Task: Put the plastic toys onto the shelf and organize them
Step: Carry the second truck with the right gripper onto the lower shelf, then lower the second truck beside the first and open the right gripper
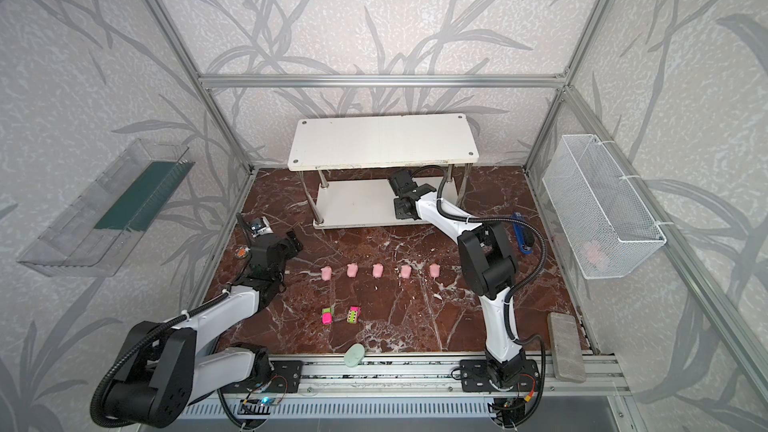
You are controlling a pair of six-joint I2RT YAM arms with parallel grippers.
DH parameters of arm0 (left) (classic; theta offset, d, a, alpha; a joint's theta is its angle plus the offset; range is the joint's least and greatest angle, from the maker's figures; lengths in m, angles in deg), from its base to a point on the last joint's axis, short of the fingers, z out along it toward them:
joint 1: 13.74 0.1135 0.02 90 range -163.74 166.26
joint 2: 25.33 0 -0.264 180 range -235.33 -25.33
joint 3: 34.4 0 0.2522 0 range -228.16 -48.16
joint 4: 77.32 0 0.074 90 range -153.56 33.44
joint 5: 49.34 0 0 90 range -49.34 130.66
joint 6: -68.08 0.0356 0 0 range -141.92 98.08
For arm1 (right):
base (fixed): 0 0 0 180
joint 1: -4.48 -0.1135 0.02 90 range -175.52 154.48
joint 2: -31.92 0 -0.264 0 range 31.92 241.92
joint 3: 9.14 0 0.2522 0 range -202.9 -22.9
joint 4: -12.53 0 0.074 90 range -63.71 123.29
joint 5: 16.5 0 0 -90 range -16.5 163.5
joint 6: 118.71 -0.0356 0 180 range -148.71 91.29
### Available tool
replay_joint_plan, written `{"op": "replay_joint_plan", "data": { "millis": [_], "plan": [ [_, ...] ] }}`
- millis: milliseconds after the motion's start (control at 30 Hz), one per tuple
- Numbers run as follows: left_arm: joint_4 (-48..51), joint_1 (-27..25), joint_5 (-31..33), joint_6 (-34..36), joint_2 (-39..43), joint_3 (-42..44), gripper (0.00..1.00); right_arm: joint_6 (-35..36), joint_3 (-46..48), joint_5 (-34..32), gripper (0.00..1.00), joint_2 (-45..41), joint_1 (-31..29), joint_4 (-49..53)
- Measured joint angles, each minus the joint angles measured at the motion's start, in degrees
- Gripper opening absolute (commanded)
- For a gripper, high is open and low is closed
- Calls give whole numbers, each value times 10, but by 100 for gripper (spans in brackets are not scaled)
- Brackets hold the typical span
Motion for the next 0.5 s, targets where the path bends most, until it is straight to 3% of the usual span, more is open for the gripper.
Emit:
{"op": "replay_joint_plan", "data": {
  "millis": [500],
  "plan": [
    [-8,0,0,-2,0,0,85,-3,41,12,42,-30,0,-21]
  ]
}}
